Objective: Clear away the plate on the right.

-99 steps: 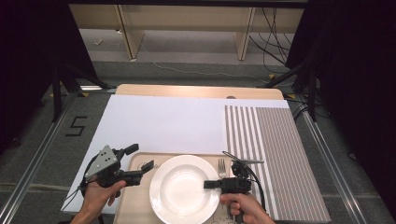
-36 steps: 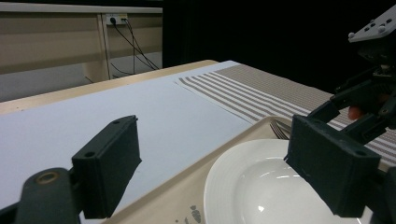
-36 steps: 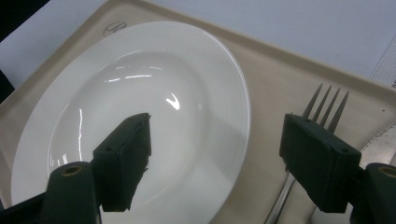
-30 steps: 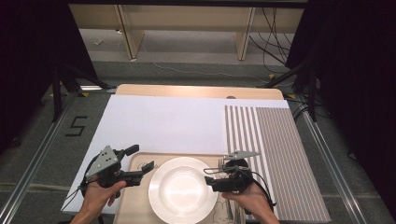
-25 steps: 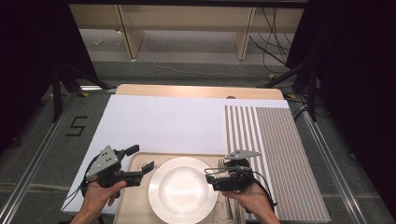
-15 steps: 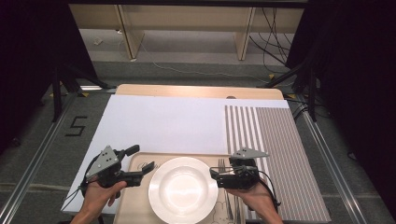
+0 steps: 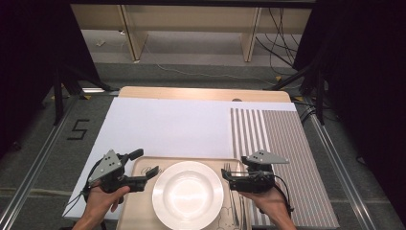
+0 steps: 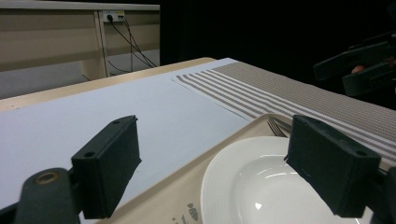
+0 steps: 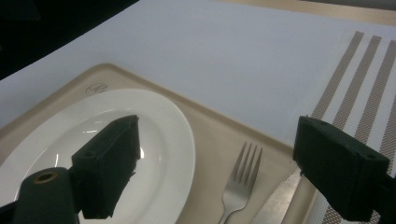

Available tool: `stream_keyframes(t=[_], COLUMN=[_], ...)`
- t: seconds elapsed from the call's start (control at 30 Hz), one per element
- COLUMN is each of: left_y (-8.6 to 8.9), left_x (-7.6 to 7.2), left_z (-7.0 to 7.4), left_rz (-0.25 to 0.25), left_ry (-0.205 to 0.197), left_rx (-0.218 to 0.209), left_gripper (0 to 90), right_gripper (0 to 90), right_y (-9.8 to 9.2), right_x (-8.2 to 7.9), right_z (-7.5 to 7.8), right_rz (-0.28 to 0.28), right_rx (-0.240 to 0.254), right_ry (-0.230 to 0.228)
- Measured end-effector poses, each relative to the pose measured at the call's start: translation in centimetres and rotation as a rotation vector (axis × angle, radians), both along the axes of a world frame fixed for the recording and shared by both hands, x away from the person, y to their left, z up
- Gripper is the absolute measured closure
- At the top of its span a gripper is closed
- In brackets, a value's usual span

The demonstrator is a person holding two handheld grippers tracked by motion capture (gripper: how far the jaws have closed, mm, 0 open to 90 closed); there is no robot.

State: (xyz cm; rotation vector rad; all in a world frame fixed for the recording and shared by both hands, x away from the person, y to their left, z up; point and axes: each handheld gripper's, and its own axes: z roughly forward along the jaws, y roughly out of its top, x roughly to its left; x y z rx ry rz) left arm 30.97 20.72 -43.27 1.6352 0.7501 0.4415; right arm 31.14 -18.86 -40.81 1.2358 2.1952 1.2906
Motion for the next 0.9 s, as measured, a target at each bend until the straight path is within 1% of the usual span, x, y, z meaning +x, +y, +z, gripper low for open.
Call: stream_keyframes(t=[0.03, 0.07, 0.17, 0.2, 0.23, 0.27, 0.33, 0.37, 0.4, 0.47, 0.5, 0.53, 0.57, 0.6, 0.63, 0.67, 0.7, 0.73, 0.77, 0.8, 0.87, 0.9], left_y=[0.0, 0.0, 0.0, 0.0, 0.0, 0.0, 0.0, 0.0, 0.0, 0.0, 0.0, 0.0, 0.0, 0.0, 0.0, 0.0, 0.0, 0.0, 0.0, 0.0, 0.0, 0.0], left_x=[0.0, 0.0, 0.0, 0.0, 0.0, 0.0, 0.0, -0.1, -0.1, -0.1, -0.1, 0.0, 0.0, 0.0, 0.0, 0.0, 0.0, 0.0, 0.0, 0.0, 0.0, 0.0], left_z=[0.0, 0.0, 0.0, 0.0, 0.0, 0.0, 0.0, 0.0, 0.0, 0.0, 0.0, 0.0, 0.0, 0.0, 0.0, 0.0, 0.0, 0.0, 0.0, 0.0, 0.0, 0.0], left_rz=[0.000, -0.001, 0.000, 0.001, 0.002, 0.004, 0.003, 0.003, 0.003, 0.002, 0.002, 0.001, 0.002, 0.002, 0.002, 0.003, 0.004, 0.004, 0.004, 0.005, 0.004, 0.003], left_ry=[0.000, 0.000, 0.001, 0.001, 0.002, 0.002, 0.001, 0.000, 0.001, 0.000, 0.000, -0.002, -0.001, -0.002, -0.002, -0.001, -0.001, -0.002, -0.001, -0.001, -0.002, -0.003], left_rx=[0.000, -0.001, -0.002, -0.001, -0.003, -0.005, -0.002, -0.003, -0.004, -0.004, -0.003, -0.001, 0.000, -0.001, -0.001, -0.002, -0.002, -0.003, -0.004, -0.004, -0.003, -0.003], left_gripper=[16.5, 16.3, 16.3, 16.3, 16.3, 16.3, 16.3, 16.3, 16.3, 16.3, 16.3, 16.3, 16.2, 16.2, 16.2, 16.2, 16.1, 16.1, 16.0, 16.0, 15.8, 15.8], right_gripper=[15.9, 15.9, 15.9, 15.9, 15.9, 15.9, 15.9, 15.9, 15.9, 15.9, 15.9, 15.9, 15.9, 15.9, 15.9, 15.9, 15.9, 15.9, 15.8, 15.8, 15.7, 15.7], right_y=[-0.1, -0.2, -0.6, -0.6, -0.8, -1.0, -1.2, -1.3, -1.5, -1.7, -1.7, -1.9, -2.1, -2.1, -2.2, -2.4, -2.4, -2.4, -2.5, -2.6, -2.8, -2.8], right_x=[-0.1, -0.1, -0.1, 0.0, -0.1, 0.0, -0.2, -0.2, -0.4, -0.6, -0.6, -0.7, -0.9, -0.8, -1.1, -1.2, -1.3, -1.5, -1.5, -1.5, -1.7, -1.7], right_z=[0.0, 0.0, 0.2, 0.2, 0.3, 0.3, 0.4, 0.4, 0.5, 0.7, 0.6, 0.7, 0.8, 0.6, 0.8, 0.8, 0.9, 0.9, 0.9, 0.9, 1.0, 0.9], right_rz=[-0.004, -0.006, -0.019, -0.039, -0.029, -0.029, -0.036, -0.042, -0.046, -0.051, -0.059, -0.068, -0.069, -0.079, -0.083, -0.086, -0.087, -0.093, -0.087, -0.092, -0.095, -0.105], right_rx=[0.000, -0.005, 0.018, 0.018, 0.032, 0.052, 0.060, 0.061, 0.050, 0.056, 0.073, 0.066, 0.058, 0.071, 0.063, 0.066, 0.080, 0.076, 0.083, 0.089, 0.090, 0.092], right_ry=[0.004, -0.014, -0.017, -0.029, -0.026, -0.052, -0.048, -0.055, -0.050, -0.056, -0.078, -0.082, -0.071, -0.111, -0.099, -0.106, -0.103, -0.098, -0.110, -0.134, -0.107, -0.123])
